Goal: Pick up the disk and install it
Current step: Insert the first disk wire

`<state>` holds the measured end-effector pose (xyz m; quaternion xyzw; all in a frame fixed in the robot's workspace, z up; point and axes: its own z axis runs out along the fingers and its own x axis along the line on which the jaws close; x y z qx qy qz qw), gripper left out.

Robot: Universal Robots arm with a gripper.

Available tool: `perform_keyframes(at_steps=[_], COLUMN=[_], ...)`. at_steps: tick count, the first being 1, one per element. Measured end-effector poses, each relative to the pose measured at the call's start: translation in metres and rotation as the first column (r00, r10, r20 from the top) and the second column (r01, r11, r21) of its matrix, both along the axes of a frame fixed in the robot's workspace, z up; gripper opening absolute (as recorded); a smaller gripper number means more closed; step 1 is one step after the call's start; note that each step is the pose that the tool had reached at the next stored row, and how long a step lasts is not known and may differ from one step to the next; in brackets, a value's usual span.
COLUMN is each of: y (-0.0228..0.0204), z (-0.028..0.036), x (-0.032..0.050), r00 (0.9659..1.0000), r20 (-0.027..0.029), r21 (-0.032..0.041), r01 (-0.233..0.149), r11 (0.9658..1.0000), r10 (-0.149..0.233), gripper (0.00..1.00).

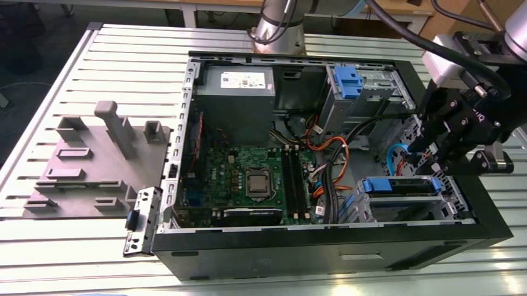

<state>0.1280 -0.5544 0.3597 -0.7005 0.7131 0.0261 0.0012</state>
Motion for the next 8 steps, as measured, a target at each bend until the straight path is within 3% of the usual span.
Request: perform_keyframes(at_steps=[2,8], y=[0.0000,0.0000], z=[-0.0030,-0.0034], x=[0.0000,0.0000], r00=[1.0000,1.0000], r20=[0.0000,0.0000], r21=[-0.0001,-0.0001], r01=[-0.003,-0.005], r11=[1.0000,1.0000], r10=[0.003,0.005], gripper=[0.42,0.42])
